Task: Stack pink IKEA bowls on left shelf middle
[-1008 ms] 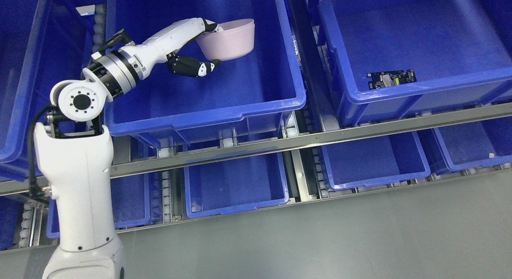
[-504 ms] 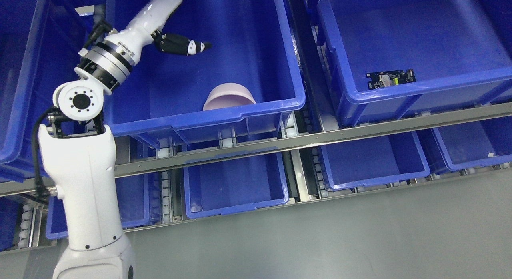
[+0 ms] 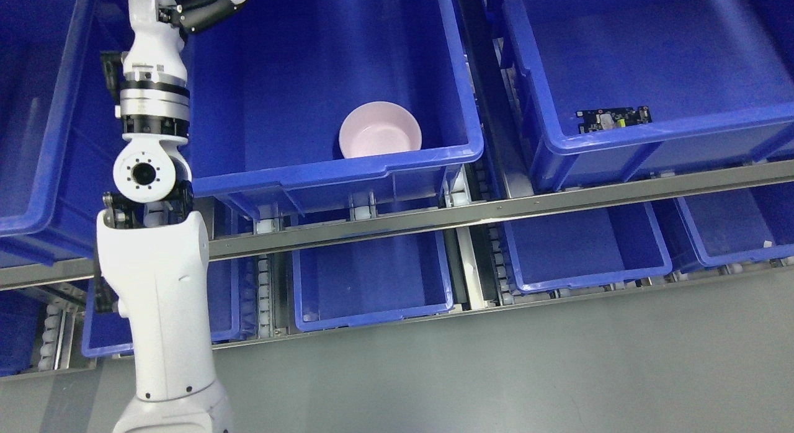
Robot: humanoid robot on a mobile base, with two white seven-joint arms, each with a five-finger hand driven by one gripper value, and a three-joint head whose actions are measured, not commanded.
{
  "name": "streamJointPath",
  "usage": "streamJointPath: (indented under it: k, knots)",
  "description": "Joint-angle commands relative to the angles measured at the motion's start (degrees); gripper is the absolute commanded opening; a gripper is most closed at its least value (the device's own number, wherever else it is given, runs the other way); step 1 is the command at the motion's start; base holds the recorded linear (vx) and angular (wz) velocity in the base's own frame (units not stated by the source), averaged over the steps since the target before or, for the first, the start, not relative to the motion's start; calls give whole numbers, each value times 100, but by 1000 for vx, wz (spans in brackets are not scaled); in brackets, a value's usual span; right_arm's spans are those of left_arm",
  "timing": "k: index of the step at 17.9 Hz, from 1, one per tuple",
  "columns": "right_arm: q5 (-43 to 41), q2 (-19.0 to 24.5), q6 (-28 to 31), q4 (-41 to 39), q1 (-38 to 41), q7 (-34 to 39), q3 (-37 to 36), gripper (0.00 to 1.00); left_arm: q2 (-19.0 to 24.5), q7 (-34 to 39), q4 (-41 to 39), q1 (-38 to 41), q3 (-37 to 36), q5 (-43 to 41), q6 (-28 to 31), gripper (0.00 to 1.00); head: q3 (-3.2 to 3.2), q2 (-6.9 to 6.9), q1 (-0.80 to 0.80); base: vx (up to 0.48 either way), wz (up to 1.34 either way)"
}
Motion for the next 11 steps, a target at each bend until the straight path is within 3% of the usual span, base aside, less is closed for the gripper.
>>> streamJointPath:
  k: [1,11]
  knots:
    - [0,-100,3,0,2,2,0,100,-173,217,-626,1105,-250,559,-6,100,0,0,0,-70,131]
    - [0,-100,3,0,2,2,0,100,-173,208,-733,1397,-241,567,-15,100,0,0,0,-179,40]
